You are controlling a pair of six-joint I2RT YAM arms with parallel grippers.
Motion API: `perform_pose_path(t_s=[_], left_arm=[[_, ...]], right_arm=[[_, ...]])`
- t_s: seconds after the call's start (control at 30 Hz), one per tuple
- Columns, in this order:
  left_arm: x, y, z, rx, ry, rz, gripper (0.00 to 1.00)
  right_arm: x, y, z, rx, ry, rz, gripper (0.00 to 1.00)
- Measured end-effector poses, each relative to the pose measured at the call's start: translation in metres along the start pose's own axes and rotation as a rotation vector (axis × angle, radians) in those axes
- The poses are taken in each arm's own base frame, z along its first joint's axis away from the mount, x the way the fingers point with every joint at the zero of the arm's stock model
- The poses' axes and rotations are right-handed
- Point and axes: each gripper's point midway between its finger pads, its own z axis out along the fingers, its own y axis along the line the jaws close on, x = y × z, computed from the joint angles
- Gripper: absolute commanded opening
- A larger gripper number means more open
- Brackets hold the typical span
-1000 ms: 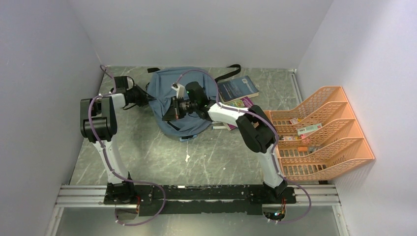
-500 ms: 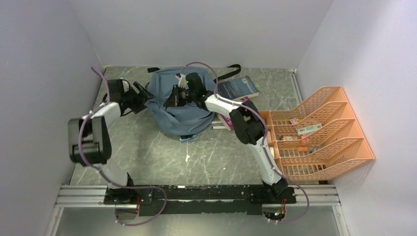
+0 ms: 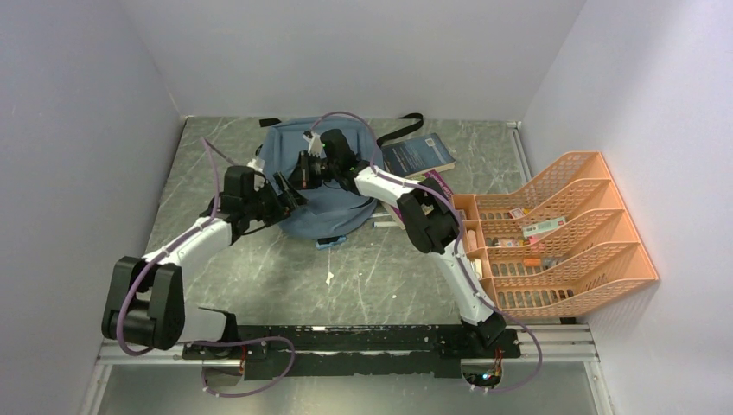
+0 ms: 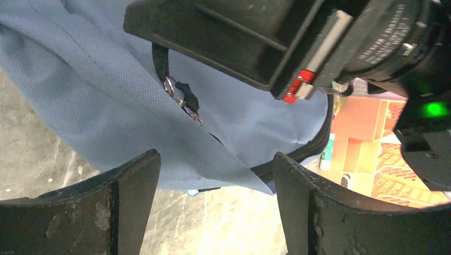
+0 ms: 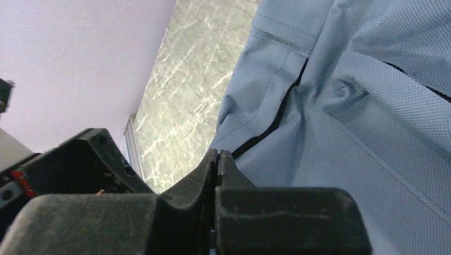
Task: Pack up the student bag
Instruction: Unzip the student bag at the center of the board.
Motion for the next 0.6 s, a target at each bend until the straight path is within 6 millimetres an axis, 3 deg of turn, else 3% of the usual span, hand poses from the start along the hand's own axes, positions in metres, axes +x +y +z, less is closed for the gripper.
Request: perform_pose_path(t_s=[0.07,0.27,0.33,0.4,0.6], left_arm=[[0.009,0.001,0.005,-0.019,0.014,-0.005,0.82],[0.004,0.018,0.014,-0.108,-0.018,-0.039,0.79],[0.001,0.021,0.015,-0.134,-0.029,-0.046,0.74],[-0.003,0.023,0.016,-0.151,-0.043,-0.050,0.62],[-0.006,0.026,0.019,-0.176,-0.049,-0.054,0.08]], right_arm=[[0.000,0.000,0.000,-0.001,0.000,0.001,0.00],[0.003,0.002,0.002,-0.002,0.005,-0.001,0.00],[0.006,0.001,0.003,0.000,0.008,0.001,0.00],[0.009,0.000,0.003,0.004,0.014,0.004,0.00],[0.014,-0.003,0.004,0.011,0.023,0.010,0.00]])
